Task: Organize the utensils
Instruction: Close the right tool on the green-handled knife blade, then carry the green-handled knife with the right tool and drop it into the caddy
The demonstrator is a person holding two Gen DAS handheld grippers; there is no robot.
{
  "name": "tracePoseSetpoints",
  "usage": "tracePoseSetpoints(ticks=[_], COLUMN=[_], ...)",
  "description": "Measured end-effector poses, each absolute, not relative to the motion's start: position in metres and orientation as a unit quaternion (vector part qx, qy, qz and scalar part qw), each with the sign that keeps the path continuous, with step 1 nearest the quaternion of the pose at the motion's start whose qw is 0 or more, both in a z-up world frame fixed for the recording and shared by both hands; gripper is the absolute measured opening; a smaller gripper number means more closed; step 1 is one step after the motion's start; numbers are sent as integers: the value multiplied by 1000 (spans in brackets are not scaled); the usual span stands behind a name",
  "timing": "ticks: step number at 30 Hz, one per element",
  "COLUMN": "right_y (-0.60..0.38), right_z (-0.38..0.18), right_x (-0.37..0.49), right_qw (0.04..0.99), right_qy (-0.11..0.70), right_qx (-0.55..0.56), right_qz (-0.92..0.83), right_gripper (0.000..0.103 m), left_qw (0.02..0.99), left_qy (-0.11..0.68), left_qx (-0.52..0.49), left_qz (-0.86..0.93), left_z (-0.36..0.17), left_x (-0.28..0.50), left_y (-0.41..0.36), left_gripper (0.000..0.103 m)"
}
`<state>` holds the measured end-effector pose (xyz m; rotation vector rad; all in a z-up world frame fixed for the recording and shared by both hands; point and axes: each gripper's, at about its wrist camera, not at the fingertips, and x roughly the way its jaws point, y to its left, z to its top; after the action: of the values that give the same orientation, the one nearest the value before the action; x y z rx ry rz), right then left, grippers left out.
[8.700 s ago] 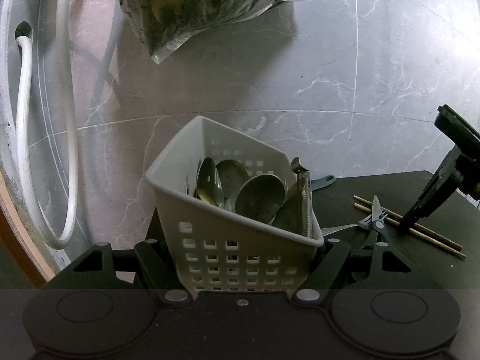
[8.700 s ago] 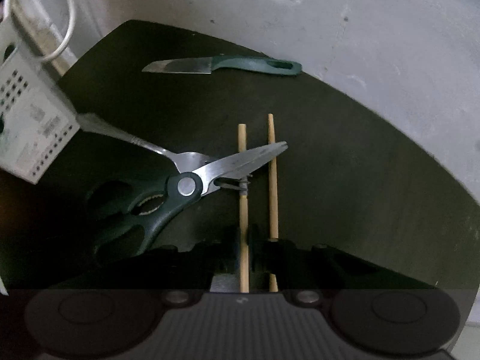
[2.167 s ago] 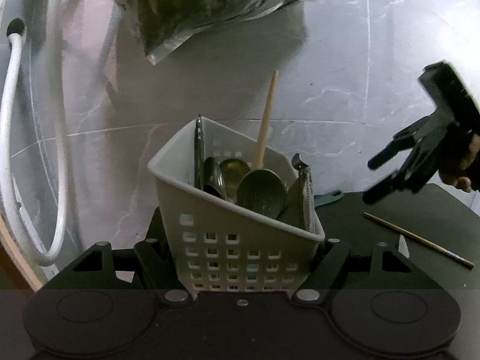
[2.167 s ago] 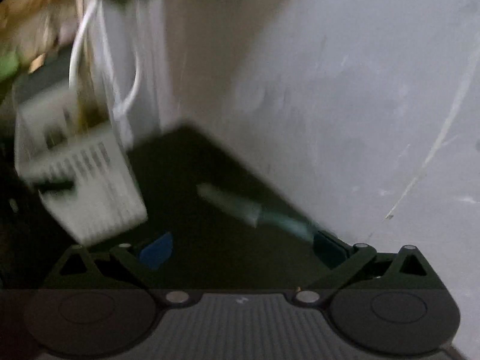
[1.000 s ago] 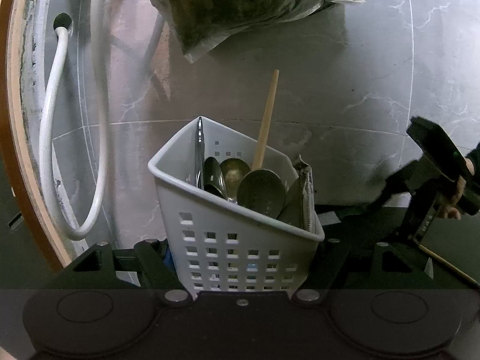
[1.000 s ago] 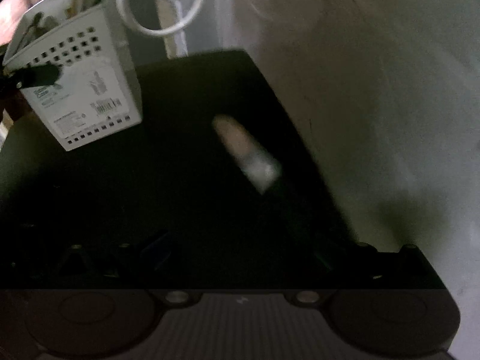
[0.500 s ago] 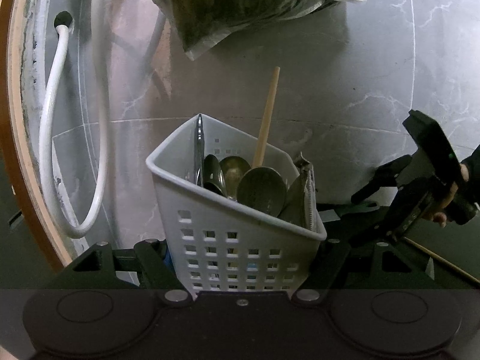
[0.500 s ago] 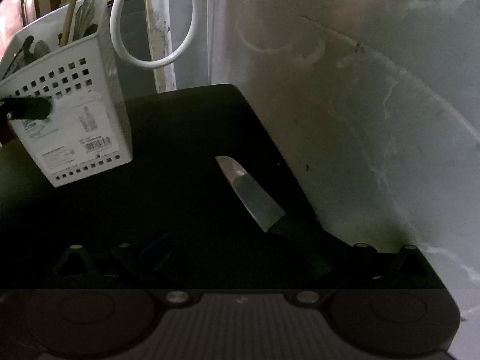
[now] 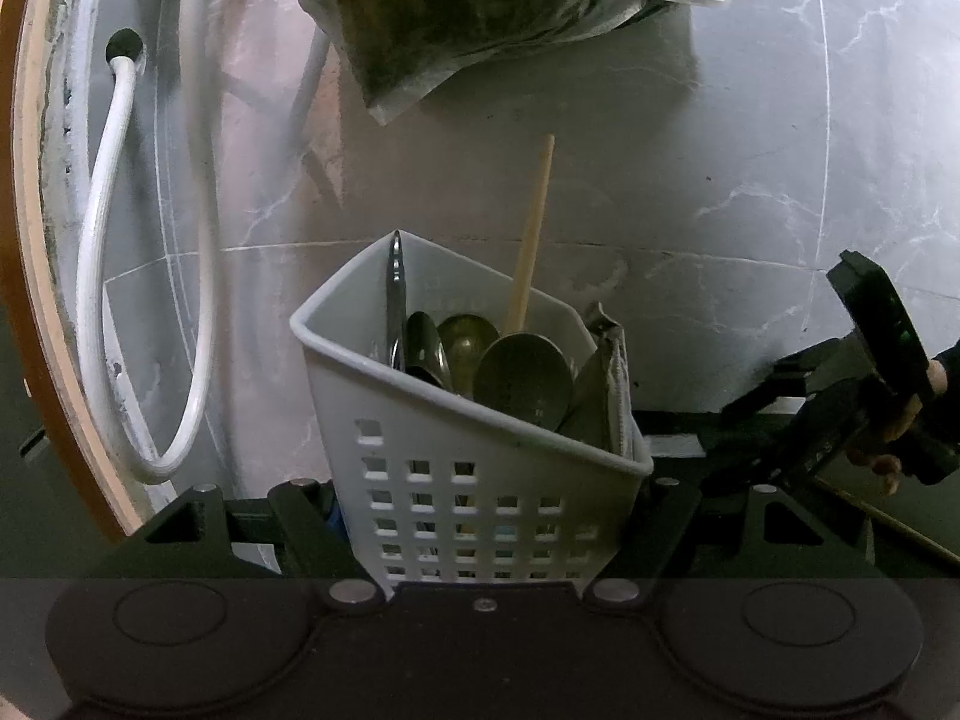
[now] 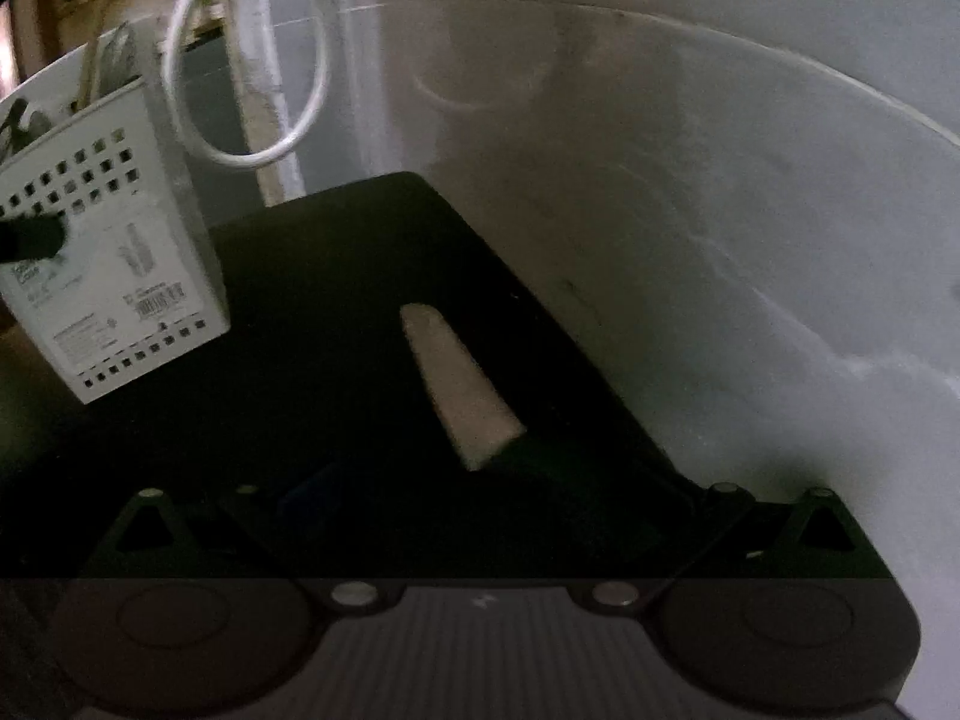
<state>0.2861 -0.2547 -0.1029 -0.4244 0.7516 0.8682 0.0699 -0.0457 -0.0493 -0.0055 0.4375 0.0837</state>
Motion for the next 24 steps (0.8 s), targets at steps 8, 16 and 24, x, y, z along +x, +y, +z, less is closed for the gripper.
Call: tracePoseSetpoints(ticks=[8, 16, 24], right_y=[-261, -229, -212], right_z=[-87, -75, -75], right_x=[252, 248, 248], right_qw=[806, 792, 815], right_qy=[392, 431, 445], right_qx=[-216, -230, -197], right_qz=[387, 366, 314], right_gripper=[65, 54, 18], left_qw=[976, 976, 976], left_qy=[218, 217, 215], left_qx=[3, 5, 7], left_qz=[18, -6, -34], left_z=[-49, -49, -49], left_x=[71, 70, 70], left_y=[-38, -29, -20], left_gripper=[77, 77, 77])
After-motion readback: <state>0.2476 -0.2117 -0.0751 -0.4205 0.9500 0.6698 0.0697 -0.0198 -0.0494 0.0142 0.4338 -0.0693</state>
